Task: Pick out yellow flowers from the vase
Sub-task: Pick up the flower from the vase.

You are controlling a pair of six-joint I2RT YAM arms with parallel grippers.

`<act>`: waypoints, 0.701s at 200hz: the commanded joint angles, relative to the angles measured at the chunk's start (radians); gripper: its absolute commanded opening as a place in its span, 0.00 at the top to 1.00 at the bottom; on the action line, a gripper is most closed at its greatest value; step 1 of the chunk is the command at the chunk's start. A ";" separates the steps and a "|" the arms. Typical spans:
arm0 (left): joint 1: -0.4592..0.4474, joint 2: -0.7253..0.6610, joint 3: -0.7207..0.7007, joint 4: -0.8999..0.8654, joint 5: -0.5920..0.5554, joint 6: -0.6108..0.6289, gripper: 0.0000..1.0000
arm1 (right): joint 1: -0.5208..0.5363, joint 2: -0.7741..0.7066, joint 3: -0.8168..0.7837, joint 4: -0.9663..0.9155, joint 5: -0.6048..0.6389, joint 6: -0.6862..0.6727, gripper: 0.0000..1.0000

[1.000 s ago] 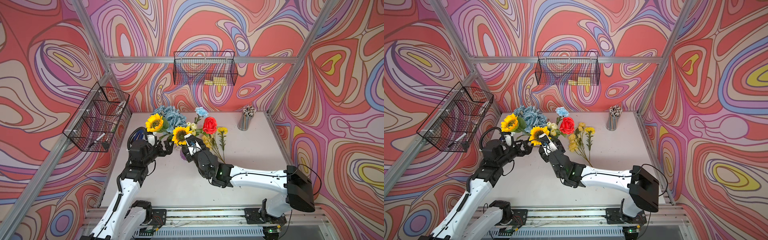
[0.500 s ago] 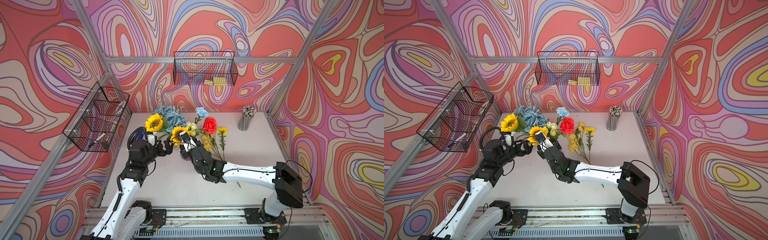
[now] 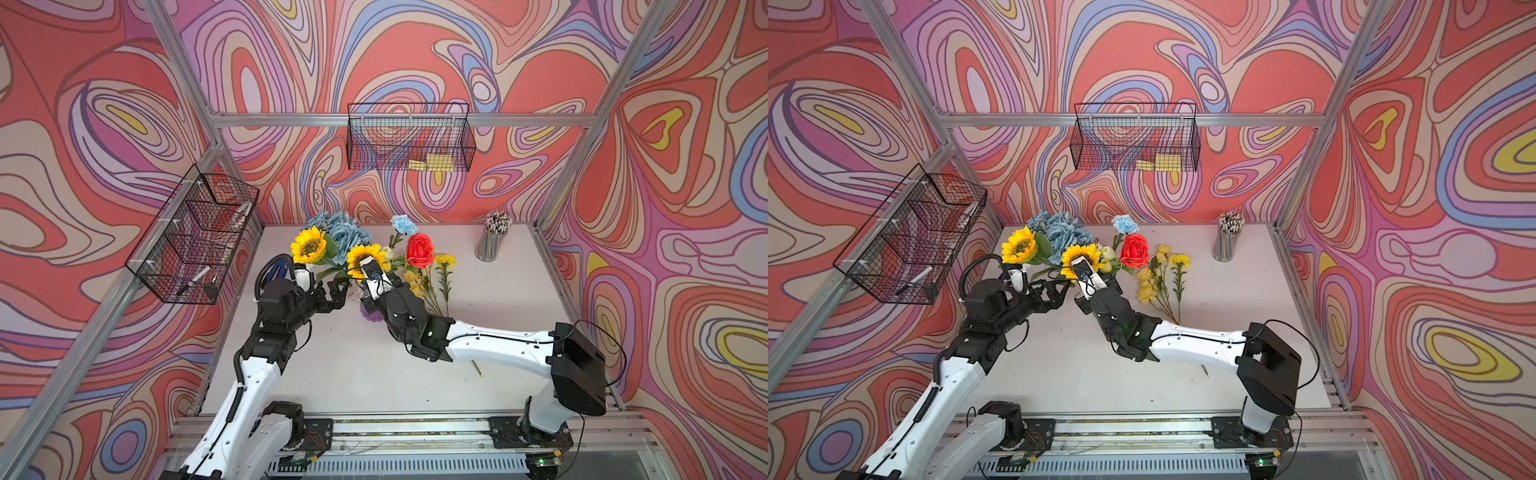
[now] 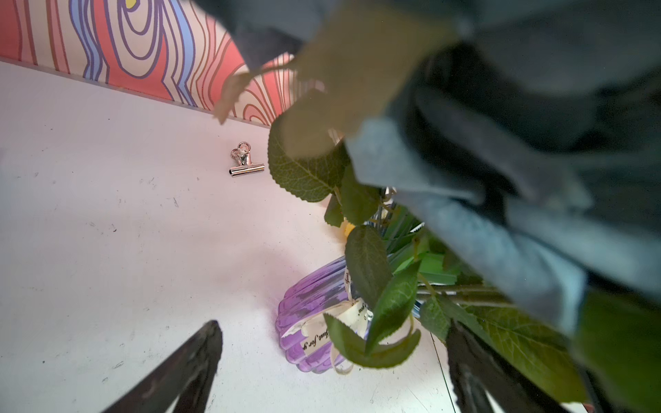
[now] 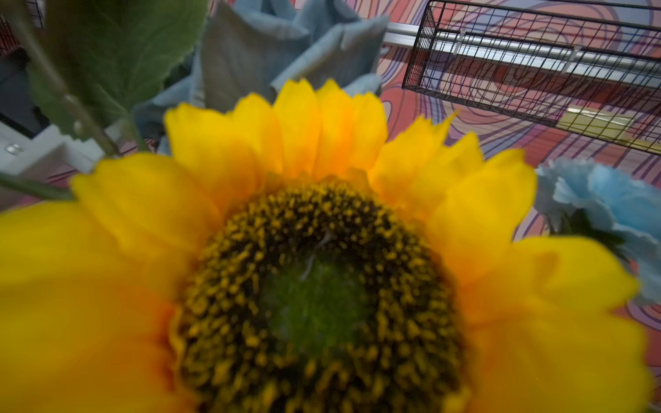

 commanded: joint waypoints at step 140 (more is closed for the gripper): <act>0.005 -0.004 0.020 0.017 0.006 0.016 0.02 | 0.001 -0.242 0.180 -0.429 -0.166 0.115 1.00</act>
